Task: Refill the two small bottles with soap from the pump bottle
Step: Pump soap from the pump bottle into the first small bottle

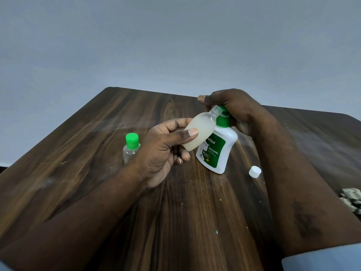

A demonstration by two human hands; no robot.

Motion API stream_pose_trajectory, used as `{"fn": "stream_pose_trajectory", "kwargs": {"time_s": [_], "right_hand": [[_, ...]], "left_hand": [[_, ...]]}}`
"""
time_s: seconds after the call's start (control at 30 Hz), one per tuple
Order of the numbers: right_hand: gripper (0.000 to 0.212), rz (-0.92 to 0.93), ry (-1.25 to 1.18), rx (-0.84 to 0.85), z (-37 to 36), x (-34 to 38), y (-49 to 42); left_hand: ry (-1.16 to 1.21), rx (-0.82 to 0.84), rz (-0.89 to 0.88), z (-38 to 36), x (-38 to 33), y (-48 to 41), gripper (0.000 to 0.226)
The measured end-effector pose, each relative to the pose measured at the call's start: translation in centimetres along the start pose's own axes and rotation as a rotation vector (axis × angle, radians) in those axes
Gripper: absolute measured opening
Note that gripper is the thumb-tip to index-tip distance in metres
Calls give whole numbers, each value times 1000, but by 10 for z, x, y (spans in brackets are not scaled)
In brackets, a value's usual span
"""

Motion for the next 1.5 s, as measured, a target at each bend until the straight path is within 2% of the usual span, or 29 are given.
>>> {"fn": "stream_pose_trajectory", "kwargs": {"time_s": [0.67,0.9,1.23,1.5], "right_hand": [[29,3,-71,8,1,-2,-1],[32,30,-17,6,0,4,2],[25,0,-47,2,-1,0,1],[31,24,-13,11,0,5,4]], "left_hand": [[-7,-4,-6,0,-1,0,44],[7,-1,-2,1,-1,0,39],[-4,-2,-11,0,-1,1,43],[0,2,-6,1,-1,0,41]]}}
Point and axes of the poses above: each hand's wrist, its own y-axis away from the middle knuckle, its own z-axis out of the back of the hand, x = y × z, the point moved 2 cm from there along -y, towards the middle knuckle, and after that the axes turned 9 degrees about x, right-handed, at the moved point
